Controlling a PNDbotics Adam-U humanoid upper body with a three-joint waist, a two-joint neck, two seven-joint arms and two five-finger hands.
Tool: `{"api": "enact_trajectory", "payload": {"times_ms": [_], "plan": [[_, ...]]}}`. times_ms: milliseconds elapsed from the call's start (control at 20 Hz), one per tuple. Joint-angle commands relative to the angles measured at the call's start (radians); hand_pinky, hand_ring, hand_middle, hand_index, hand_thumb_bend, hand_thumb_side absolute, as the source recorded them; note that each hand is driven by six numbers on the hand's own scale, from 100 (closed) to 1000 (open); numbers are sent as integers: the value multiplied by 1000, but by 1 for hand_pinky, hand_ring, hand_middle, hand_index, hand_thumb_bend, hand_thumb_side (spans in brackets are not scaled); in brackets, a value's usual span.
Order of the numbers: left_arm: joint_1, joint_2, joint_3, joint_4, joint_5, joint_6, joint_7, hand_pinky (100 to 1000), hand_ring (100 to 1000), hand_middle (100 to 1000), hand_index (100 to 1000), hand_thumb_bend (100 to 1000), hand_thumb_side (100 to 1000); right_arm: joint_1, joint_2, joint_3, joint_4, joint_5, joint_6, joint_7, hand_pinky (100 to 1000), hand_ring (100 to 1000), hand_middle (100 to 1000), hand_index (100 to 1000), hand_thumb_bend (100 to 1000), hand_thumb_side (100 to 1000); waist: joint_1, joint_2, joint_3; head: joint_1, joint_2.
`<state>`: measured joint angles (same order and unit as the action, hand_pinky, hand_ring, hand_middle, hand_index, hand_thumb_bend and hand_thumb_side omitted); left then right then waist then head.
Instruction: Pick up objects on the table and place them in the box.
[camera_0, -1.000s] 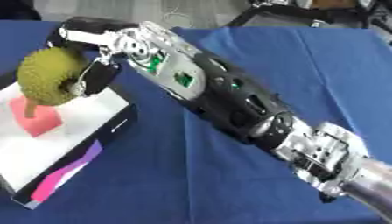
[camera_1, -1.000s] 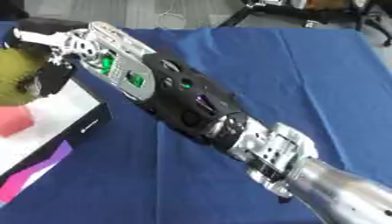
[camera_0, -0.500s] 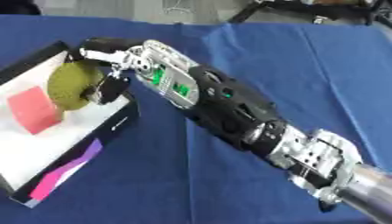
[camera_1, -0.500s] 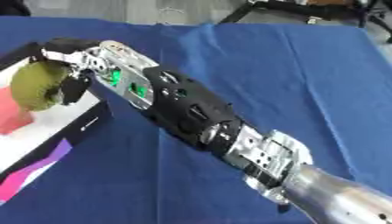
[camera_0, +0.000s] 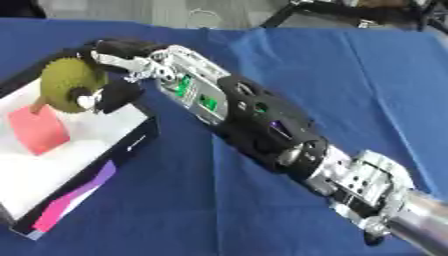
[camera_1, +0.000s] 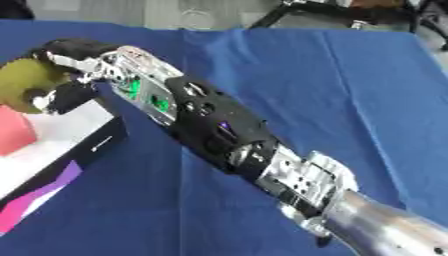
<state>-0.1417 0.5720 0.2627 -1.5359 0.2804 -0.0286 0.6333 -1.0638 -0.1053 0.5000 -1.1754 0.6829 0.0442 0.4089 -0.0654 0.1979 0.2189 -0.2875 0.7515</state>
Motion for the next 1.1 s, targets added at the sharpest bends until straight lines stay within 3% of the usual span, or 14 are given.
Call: {"api": "enact_trajectory", "payload": {"times_ms": [50,400,500,600,700,850,1050,1100], "plan": [[-7,37,13,-16,1,-2,0,810,777,677,844,692,603,-19,-18,-16,-23,15,-8,-1,975,978,906,977,100,798,2,0,0,1,-16],[-3,37,15,-16,0,-2,2,809,777,674,844,692,603,-25,-32,-36,-49,-29,8,-11,959,959,898,973,100,727,2,0,-3,4,-17],[0,39,17,-17,-1,-3,4,809,776,673,843,691,602,-39,-57,-54,-91,-80,37,-37,926,915,870,964,100,565,2,-2,-8,9,-17],[5,41,20,-19,-2,-3,6,809,776,672,843,692,602,-60,-105,-79,-163,-175,88,-77,917,900,858,954,100,573,2,-5,-16,17,-18],[12,44,23,-22,-4,-4,8,807,771,671,843,692,601,-90,-175,-132,-252,-295,144,-142,896,862,817,917,100,504,3,-11,-29,35,-19],[21,51,27,-28,-8,-5,13,807,770,671,842,691,601,-128,-308,-218,-378,-502,208,-258,895,860,817,915,100,536,3,-20,-49,64,-23],[25,60,26,-43,-14,-5,14,806,767,669,843,693,602,-123,-506,-333,-455,-721,223,-388,901,870,833,931,100,443,4,-27,-81,105,-27],[25,62,25,-48,-16,-3,13,807,765,669,843,694,602,-105,-553,-358,-462,-775,219,-414,901,869,835,932,100,455,6,-28,-87,116,-27]]}}
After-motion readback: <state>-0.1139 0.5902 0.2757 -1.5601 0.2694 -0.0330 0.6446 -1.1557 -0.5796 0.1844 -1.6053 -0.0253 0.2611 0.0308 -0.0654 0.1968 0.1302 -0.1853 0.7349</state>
